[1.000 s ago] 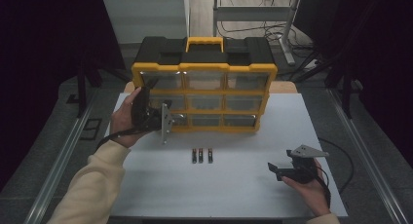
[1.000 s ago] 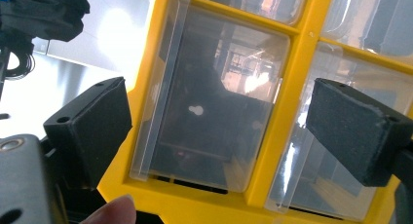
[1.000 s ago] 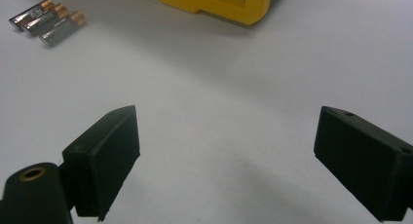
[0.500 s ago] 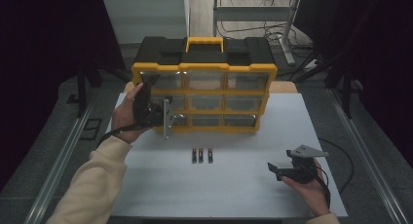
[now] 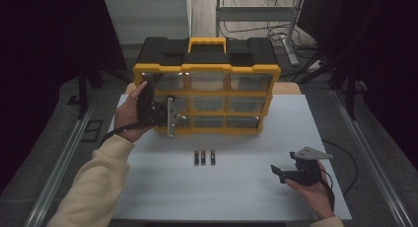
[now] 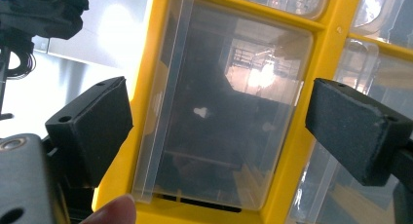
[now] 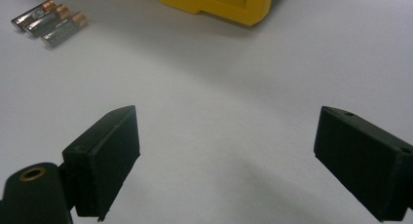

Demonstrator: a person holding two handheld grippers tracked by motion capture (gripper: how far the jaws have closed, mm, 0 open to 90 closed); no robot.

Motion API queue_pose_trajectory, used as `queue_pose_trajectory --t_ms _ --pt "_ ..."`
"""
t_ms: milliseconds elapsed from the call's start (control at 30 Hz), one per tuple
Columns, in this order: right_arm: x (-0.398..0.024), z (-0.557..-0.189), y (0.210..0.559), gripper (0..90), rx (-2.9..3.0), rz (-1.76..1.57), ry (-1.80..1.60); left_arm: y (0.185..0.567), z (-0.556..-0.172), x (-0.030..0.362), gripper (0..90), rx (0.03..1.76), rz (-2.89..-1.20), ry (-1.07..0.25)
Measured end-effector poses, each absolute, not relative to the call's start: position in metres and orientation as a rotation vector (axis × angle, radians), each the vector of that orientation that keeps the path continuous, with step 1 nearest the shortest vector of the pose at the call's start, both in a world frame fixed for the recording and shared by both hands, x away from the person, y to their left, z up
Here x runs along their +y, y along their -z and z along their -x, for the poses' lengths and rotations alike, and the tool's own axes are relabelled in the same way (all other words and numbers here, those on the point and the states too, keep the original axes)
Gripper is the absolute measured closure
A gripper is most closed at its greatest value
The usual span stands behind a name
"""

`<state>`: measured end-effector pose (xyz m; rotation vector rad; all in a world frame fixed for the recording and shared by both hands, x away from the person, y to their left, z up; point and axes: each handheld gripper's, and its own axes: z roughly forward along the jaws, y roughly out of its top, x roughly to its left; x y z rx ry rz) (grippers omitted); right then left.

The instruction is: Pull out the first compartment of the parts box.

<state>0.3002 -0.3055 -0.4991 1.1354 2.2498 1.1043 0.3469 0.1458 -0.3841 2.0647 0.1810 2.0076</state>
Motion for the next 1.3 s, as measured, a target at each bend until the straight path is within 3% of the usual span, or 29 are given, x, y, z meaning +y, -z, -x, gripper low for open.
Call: queue_pose_trajectory --t_ms 900,1300 --pt "-0.3048 -0.2999 0.4991 9.9 2.254 -1.137 -1.099 0.3883 -0.3561 0.146 14.1 0.19 -2.09 -2.03" --pt "-0.3038 -0.3001 0.4994 10.0 2.264 -1.141 -1.098 0.3878 -0.3541 0.1461 28.4 0.19 -2.063 -2.096"
